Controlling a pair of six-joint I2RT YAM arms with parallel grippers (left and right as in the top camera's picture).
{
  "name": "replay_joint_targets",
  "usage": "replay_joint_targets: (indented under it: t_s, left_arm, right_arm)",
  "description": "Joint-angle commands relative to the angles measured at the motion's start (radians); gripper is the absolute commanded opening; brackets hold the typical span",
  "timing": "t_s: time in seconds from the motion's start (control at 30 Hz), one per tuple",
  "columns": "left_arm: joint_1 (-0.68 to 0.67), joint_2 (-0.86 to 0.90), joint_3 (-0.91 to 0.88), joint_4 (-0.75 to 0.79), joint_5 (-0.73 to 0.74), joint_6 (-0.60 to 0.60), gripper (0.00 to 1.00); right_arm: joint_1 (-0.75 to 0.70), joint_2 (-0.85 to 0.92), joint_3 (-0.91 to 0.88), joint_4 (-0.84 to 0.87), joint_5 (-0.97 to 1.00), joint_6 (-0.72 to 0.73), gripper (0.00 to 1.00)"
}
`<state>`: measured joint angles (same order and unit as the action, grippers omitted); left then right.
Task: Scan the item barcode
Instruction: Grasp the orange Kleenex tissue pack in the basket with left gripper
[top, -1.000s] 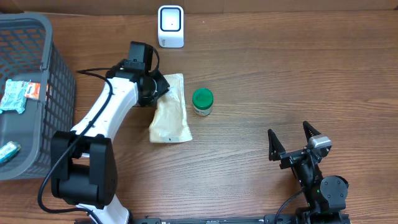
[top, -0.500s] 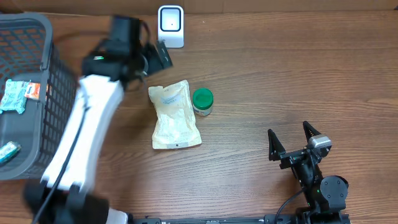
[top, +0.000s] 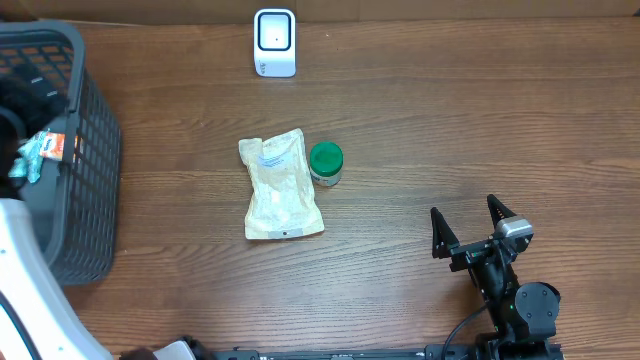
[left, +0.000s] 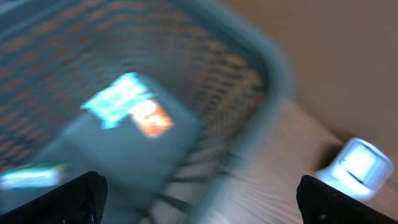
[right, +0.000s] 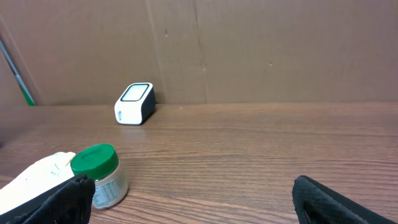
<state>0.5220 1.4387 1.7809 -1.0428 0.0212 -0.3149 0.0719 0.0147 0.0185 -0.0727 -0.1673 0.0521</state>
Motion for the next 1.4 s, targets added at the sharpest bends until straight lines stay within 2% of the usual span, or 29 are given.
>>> replay_joint_targets:
  t_s: [0.0, 0.23, 0.4, 0.67, 0.83, 1.03, 1.27, 1.33, 1.37]
  left_arm:
    - [0.102, 0.073, -0.001, -0.009, 0.025, 0.047, 1.00]
    - [0.150, 0.217, -0.001, 0.044, 0.054, 0.024, 0.97]
    - [0.149, 0.352, -0.001, 0.100, 0.004, -0.091, 0.89]
    - [0.117, 0.566, -0.001, 0.176, -0.010, -0.163, 0.75]
    - [0.105, 0.676, -0.001, 0.211, -0.013, -0.216, 0.73]
    - [0.085, 0.772, -0.001, 0.288, -0.016, -0.220, 0.72]
    - [0.073, 0.831, -0.002, 0.295, -0.056, -0.225, 0.71]
    - [0.073, 0.845, -0.003, 0.296, -0.058, -0.225, 0.65]
    - [0.073, 0.853, -0.004, 0.295, -0.058, -0.225, 0.56]
  right_arm:
    - [0.000, -0.011, -0.011, 0.003, 0.009, -0.001, 1.00]
    - [0.000, -0.011, -0.011, 0.003, 0.009, -0.001, 1.00]
    - [0.000, -0.011, -0.011, 0.003, 0.009, -0.001, 1.00]
    - [0.000, -0.011, -0.011, 0.003, 0.009, -0.001, 1.00]
    - [0.000, -0.011, -0.011, 0.003, 0.009, -0.001, 1.00]
    - [0.000, -0.012, -0.011, 0.003, 0.009, -0.001, 1.00]
    - [0.000, -0.011, -0.011, 0.003, 0.009, -0.001, 1.00]
    - [0.000, -0.012, -0.011, 0.003, 0.009, -0.001, 1.00]
    - [0.000, -0.011, -0.011, 0.003, 0.009, -0.001, 1.00]
